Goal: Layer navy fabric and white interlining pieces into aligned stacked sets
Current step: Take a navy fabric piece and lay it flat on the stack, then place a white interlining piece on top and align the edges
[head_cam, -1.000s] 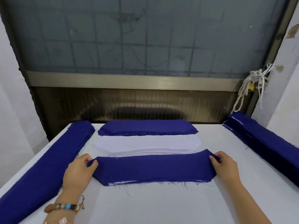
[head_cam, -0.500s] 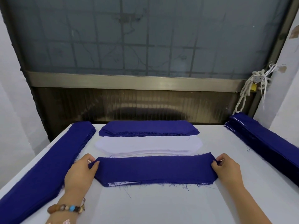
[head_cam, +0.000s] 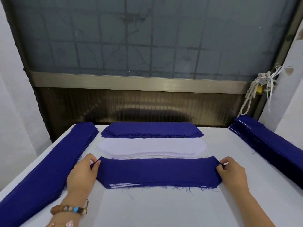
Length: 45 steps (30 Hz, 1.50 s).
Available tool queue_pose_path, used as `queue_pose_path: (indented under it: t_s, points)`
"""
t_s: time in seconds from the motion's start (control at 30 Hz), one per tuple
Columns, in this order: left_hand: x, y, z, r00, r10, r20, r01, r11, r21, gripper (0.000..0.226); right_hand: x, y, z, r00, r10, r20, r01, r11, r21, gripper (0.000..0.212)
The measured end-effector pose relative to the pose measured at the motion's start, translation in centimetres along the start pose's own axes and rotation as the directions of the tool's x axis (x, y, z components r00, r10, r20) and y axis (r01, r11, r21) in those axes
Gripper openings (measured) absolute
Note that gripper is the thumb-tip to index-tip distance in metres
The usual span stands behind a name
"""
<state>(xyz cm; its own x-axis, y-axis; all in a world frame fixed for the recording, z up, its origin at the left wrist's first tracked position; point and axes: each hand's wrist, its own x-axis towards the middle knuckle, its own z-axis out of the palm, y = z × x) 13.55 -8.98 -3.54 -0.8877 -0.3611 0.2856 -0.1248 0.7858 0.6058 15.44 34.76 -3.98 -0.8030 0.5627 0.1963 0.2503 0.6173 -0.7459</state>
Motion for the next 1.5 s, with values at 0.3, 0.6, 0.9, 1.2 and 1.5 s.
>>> queue_pose_path:
  t_s: [0.3, 0.6, 0.9, 1.2, 1.5]
  points:
    - [0.1, 0.0, -0.1, 0.999, -0.045, -0.004, 0.045, 0.997, 0.057, 0.015, -0.3, 0.0, -0.1, 1.0, -0.014, 0.018, 0.015, 1.0, -0.027, 0.018]
    - [-0.1, 0.1, 0.0, 1.0, -0.011, -0.008, 0.011, 1.0, 0.025, 0.01, 0.0, 0.1, 0.1, 1.0, -0.002, 0.029, 0.005, 0.996, -0.088, 0.018]
    - [0.3, -0.4, 0.1, 0.992, 0.094, -0.087, -0.091, 0.995, 0.036, 0.016, 0.0, 0.2, 0.2, 0.989, -0.14, -0.057, 0.129, 0.978, -0.162, 0.015]
    - [-0.1, 0.1, 1.2, 0.854, 0.499, 0.148, -0.441, 0.844, -0.306, 0.032, -0.4, -0.4, 0.3, 0.834, -0.532, 0.146, 0.533, 0.845, 0.038, 0.027]
    - [0.2, 0.6, 1.3, 0.855, 0.47, 0.219, -0.407, 0.87, -0.278, 0.015, -0.3, -1.0, 0.7, 0.84, -0.499, 0.211, 0.538, 0.816, -0.21, 0.02]
